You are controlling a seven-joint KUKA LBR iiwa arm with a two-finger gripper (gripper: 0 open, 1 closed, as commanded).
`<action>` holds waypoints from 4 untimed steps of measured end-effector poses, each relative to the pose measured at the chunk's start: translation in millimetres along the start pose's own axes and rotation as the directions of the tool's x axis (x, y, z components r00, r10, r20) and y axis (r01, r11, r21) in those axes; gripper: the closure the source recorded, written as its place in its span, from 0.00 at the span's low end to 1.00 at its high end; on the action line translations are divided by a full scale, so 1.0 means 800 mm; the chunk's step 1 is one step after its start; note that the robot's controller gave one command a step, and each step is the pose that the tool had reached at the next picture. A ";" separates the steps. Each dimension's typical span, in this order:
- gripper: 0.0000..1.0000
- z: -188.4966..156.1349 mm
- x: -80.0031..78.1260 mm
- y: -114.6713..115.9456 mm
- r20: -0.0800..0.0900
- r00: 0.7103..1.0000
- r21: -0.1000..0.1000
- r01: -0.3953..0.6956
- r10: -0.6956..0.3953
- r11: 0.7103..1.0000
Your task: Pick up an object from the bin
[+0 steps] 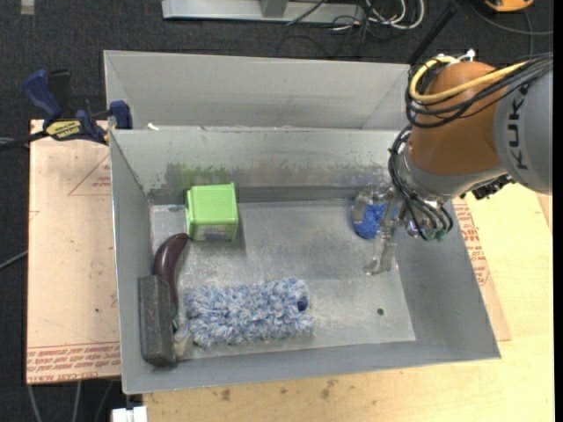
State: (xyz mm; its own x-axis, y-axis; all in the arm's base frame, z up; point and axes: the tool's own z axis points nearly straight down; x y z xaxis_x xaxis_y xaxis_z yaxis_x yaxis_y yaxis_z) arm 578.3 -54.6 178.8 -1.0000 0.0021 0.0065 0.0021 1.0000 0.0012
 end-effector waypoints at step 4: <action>0.00 0.094 0.066 0.056 -0.010 0.993 -0.001 0.117 -0.117 0.993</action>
Offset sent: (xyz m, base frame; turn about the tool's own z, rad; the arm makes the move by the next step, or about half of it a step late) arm -0.0188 0.0616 -0.0866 -0.2820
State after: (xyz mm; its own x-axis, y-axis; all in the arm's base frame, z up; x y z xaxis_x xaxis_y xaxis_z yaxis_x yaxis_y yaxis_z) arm 524.8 -9.4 104.2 -0.9932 -0.1151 0.0161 -0.1150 0.9934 0.0032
